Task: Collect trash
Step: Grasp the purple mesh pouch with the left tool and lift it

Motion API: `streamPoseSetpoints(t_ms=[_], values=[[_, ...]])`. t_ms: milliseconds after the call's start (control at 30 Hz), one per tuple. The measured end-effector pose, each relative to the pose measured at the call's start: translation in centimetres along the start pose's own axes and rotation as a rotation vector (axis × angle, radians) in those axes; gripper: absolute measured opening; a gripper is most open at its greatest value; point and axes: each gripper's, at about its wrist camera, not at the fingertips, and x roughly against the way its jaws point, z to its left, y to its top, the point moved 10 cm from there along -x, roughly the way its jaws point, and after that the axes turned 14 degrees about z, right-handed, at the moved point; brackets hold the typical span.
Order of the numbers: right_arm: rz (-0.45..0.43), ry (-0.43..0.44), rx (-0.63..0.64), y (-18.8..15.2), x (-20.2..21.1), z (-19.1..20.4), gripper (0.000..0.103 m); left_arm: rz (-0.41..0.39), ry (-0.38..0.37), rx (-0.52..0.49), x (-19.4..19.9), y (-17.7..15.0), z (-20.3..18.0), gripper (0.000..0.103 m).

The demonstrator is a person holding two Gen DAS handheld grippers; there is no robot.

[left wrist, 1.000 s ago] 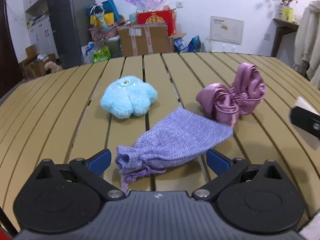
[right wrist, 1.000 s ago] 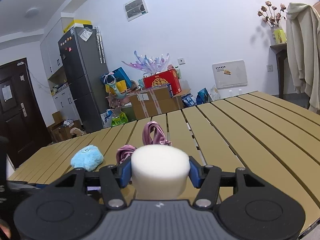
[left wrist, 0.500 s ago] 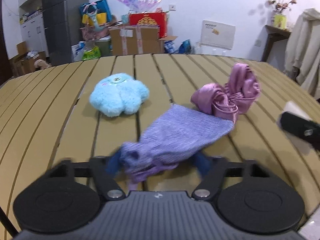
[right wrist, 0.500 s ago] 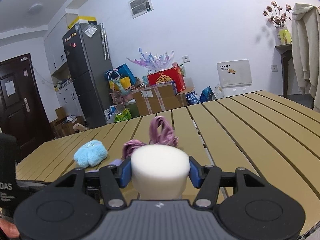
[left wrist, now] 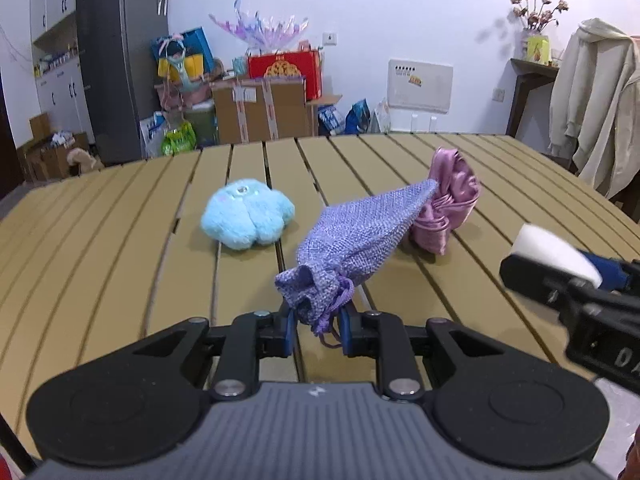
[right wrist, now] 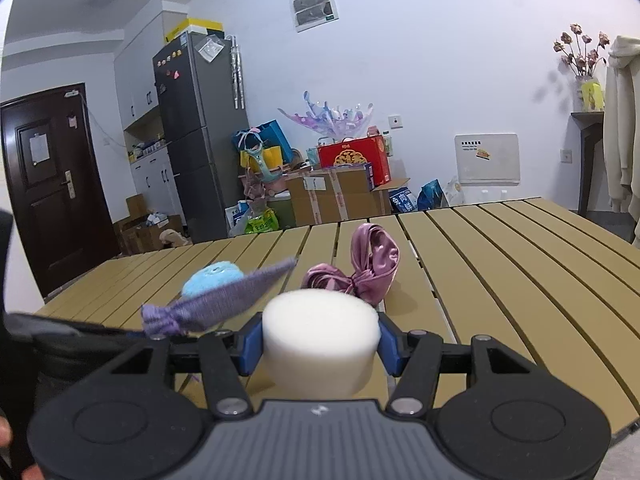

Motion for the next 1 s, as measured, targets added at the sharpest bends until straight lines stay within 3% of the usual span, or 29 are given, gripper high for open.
streamPoseSetpoints(t_ms=[467, 1000], values=[[0.004, -0.003, 0.086, -2.9, 7.7, 2.6, 0.056, -0.1, 0.032, -0.016, 9.5, -3.9, 0.5, 0.021], [0.092, -0.007, 0.187, -10.0, 13.5, 6.8, 0.056, -0.071, 0.045, 0.017, 14.7, -13.9, 2.6, 0.021]])
